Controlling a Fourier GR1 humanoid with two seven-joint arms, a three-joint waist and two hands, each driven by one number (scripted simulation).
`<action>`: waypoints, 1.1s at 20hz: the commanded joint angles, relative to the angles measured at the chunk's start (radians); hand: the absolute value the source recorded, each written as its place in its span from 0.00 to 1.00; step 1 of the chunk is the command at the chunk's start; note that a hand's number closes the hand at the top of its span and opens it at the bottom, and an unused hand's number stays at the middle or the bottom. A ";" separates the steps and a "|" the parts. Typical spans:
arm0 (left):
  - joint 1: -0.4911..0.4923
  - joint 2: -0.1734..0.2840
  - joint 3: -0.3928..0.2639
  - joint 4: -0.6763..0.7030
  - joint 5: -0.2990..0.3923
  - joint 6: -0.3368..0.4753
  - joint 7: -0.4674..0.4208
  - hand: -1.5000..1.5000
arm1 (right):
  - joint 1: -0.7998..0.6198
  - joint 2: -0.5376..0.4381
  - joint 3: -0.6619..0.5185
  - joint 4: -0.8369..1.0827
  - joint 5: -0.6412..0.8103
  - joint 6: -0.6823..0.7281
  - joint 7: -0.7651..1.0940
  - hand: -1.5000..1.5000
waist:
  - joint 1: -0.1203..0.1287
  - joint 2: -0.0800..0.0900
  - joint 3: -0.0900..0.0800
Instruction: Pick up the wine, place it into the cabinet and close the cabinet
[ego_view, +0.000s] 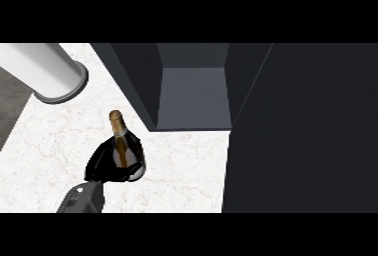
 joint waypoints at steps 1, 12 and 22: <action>-0.009 -0.030 -0.026 0.037 -0.059 0.073 -0.099 1.00 | 0.091 -0.009 0.011 -0.239 -0.063 -0.001 0.060 0.00 | -0.009 0.002 -0.001; 0.187 -0.039 0.101 -0.193 0.067 0.166 -0.248 1.00 | 0.058 -0.007 -0.014 -0.200 -0.058 0.003 0.061 0.00 | 0.014 -0.010 0.001; 0.334 -0.062 -0.181 -0.546 0.208 0.247 -0.148 1.00 | 0.054 -0.007 -0.040 -0.183 -0.087 0.027 0.045 0.00 | 0.013 -0.003 0.001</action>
